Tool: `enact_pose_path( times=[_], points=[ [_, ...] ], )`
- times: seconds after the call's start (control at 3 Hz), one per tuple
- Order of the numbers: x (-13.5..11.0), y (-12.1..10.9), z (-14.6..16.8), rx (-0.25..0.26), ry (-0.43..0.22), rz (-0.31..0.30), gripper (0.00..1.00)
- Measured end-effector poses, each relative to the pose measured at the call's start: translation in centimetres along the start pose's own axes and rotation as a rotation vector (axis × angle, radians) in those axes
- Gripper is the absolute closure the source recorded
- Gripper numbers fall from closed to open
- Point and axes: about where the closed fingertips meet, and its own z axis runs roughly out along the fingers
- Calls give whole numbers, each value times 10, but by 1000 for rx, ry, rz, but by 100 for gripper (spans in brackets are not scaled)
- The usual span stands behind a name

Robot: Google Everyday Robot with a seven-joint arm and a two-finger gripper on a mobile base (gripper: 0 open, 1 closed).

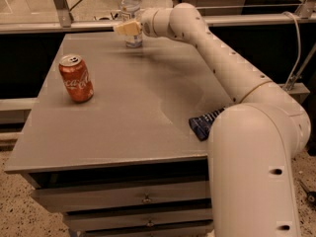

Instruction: Knock blue plastic bottle over

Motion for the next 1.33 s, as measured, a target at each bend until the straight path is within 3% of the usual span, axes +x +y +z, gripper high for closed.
enact_pose_path(
  times=[0.67,1.0,1.33],
  points=[
    [5,-2,-7,20,-4,-10,64],
    [-7,4,-41,-1,-8,-38,87],
    [-21,5,-94,-20,49,-117,100]
  ],
)
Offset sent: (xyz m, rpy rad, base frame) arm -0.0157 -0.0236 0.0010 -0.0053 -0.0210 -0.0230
